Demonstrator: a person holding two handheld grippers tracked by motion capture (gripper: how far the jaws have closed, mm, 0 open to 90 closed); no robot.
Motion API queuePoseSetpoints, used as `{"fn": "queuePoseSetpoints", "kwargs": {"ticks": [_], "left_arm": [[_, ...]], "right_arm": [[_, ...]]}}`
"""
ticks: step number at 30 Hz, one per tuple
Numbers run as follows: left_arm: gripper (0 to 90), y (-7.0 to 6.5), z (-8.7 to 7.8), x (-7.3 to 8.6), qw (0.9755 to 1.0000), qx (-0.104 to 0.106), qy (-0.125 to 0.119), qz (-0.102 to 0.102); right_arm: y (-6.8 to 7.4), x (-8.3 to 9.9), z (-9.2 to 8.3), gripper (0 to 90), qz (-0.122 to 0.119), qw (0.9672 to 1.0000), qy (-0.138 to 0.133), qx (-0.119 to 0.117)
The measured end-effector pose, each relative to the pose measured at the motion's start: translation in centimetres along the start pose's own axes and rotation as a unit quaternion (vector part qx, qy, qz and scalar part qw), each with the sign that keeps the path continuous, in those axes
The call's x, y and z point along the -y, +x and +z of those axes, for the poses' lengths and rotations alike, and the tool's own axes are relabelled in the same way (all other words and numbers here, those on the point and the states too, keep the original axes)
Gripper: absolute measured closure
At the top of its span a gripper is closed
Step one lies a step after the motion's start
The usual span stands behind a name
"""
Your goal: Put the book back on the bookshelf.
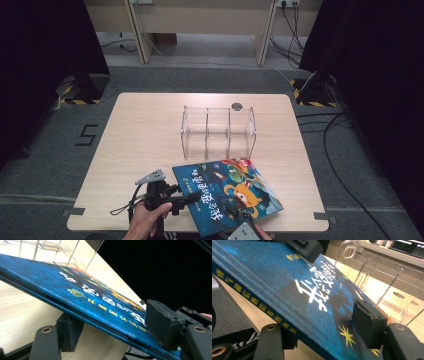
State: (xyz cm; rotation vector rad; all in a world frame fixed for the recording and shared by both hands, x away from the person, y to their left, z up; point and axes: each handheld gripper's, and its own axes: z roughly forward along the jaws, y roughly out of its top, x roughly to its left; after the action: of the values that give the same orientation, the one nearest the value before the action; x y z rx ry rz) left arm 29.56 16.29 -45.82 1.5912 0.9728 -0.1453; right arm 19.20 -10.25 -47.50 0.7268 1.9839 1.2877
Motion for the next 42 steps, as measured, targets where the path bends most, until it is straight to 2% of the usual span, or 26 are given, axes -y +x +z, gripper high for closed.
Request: {"fn": "queuePoseSetpoints", "kwargs": {"ticks": [2, 6, 9, 19, 26, 29, 33, 37, 42], "left_arm": [[30.4, 0.0, -0.1, 0.0, 0.9999, 0.009, -0.005, -0.002], [27.0, 0.2, -0.1, -0.1, 0.9999, 0.009, -0.004, -0.004], [26.2, 0.4, -0.2, 0.0, 0.9994, 0.025, -0.005, -0.022], [24.1, 0.6, -0.4, -0.2, 0.9989, 0.035, -0.010, -0.029], [28.4, 0.3, -0.6, -0.3, 0.9993, 0.031, -0.010, -0.021], [30.7, -0.2, -0.8, -0.5, 0.9994, 0.025, -0.019, -0.011], [34.3, -0.4, -1.1, -0.7, 0.9990, 0.029, -0.028, -0.019], [35.3, -0.9, -1.5, -0.8, 0.9990, 0.031, -0.029, -0.012], [40.2, -0.9, -1.6, -0.7, 0.9993, 0.024, -0.025, -0.016]], "right_arm": [[0.0, 0.0, -0.1, 42.8, 0.002, 1.0000, -0.001, 0.000], [-0.1, -0.1, -0.2, 43.1, 0.007, 1.0000, -0.004, 0.001], [-0.6, -0.3, -0.6, 44.3, 0.021, 0.9997, -0.013, 0.003], [-0.9, -0.4, -1.1, 45.4, 0.030, 0.9993, -0.021, 0.002], [-0.7, -0.4, -1.2, 46.0, 0.011, 0.9998, -0.018, -0.005], [-0.4, -0.2, -1.1, 45.6, 0.002, 0.9999, -0.012, -0.007], [-0.1, -0.2, -1.2, 46.7, -0.002, 0.9998, -0.015, -0.010], [0.6, -0.4, -1.4, 47.1, -0.011, 0.9997, -0.015, -0.015], [0.7, -0.2, -1.1, 46.4, -0.033, 0.9991, -0.010, -0.024]]}}
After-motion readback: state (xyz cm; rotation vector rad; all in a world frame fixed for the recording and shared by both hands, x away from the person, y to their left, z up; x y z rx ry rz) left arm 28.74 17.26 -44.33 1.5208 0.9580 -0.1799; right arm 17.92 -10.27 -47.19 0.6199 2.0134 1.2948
